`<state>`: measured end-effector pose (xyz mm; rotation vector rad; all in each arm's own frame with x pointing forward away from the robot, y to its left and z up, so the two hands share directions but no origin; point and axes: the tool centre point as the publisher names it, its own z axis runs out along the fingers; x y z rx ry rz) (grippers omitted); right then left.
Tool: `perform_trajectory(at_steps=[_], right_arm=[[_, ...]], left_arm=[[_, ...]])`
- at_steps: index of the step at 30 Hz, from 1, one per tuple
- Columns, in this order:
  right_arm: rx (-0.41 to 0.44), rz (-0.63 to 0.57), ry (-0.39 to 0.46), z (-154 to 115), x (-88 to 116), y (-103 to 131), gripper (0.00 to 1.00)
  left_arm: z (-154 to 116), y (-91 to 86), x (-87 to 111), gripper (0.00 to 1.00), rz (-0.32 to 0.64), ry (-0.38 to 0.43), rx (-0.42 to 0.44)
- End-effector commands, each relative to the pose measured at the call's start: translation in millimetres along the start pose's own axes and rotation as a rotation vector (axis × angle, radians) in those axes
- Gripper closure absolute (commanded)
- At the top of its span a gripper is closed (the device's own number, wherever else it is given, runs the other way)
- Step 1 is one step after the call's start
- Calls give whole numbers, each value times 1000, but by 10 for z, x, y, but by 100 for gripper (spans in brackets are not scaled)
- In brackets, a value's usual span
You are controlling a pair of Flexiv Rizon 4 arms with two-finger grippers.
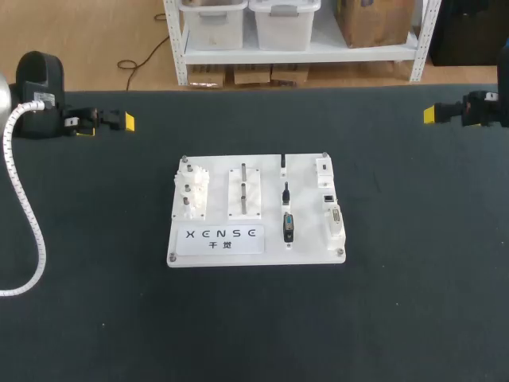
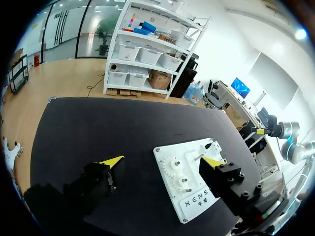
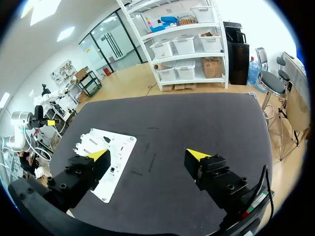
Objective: Insert the USB connector, Ethernet cable, and multi-pin plug into their matching sockets one by one.
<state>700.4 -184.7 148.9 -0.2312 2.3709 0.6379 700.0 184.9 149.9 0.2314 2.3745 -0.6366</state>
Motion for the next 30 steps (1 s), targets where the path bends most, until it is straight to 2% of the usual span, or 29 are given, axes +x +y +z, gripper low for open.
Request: perform_trajectory(at_steps=[1,3,5,11,16,20,26,30], right_arm=[[1,0,0,2,-1,1,0],[1,0,0,2,-1,1,0],[32,-18,22,55,-113,107,0],[97,-121,66,354,-380,640,0],[132,-129,137,703,-473,1069,0],[213,-94,220,994,-405,1241,0],[347,-64,357,1418,-146,1294,0],[373,-60,417,1605,54,1323,0]], left_arm=[[0,0,0,0,0,0,0],[0,0,0,0,0,0,0],[0,0,0,0,0,0,0],[0,0,0,0,0,0,0],[0,0,0,0,0,0,0],[0,0,0,0,0,0,0],[0,0,0,0,0,0,0],[0,0,0,0,0,0,0]])
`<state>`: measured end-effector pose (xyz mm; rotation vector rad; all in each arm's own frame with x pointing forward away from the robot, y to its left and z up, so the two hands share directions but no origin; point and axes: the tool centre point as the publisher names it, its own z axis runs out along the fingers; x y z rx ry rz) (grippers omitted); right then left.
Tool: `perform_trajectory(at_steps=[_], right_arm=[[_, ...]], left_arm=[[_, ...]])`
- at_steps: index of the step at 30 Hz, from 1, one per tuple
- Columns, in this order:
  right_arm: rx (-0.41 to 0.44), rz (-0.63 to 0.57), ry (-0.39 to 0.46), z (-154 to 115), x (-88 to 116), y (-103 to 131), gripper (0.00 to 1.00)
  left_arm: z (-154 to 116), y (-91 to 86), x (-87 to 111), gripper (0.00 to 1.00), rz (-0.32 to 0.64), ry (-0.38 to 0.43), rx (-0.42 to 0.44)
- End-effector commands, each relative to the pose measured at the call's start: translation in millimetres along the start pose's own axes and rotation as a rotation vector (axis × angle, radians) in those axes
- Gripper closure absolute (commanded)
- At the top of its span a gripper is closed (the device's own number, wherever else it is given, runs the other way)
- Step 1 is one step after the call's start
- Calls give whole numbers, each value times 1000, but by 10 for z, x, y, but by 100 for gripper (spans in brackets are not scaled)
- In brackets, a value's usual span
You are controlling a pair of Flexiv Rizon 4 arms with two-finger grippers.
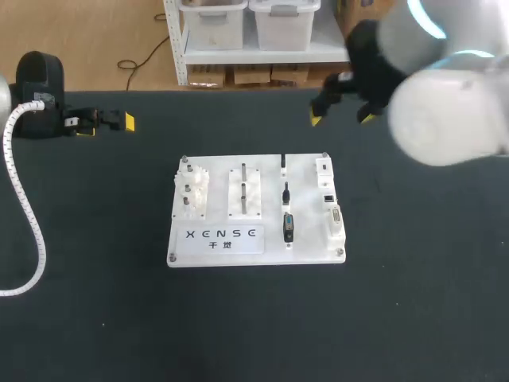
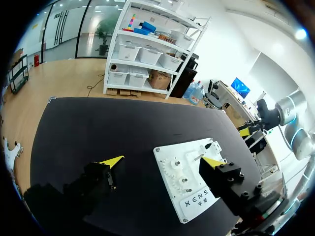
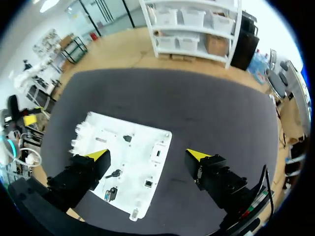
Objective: Insert the USB connector, Ethernet cable, and multi-pin plug into their matching sockets one by one.
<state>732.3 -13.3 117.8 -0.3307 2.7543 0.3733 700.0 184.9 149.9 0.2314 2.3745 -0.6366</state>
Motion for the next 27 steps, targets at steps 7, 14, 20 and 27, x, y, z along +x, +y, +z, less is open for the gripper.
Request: perform_trajectory(at_steps=[7,14,20,27], right_arm=[[227,31,101,619,47,230,0],[228,112,114,746,49,330,0],[236,143,122,793,92,409,0],[239,178,94,813,114,440,0]], left_arm=[[0,0,0,0,0,0,0],[0,0,0,0,0,0,0],[0,0,0,0,0,0,0],[0,0,0,0,0,0,0]])
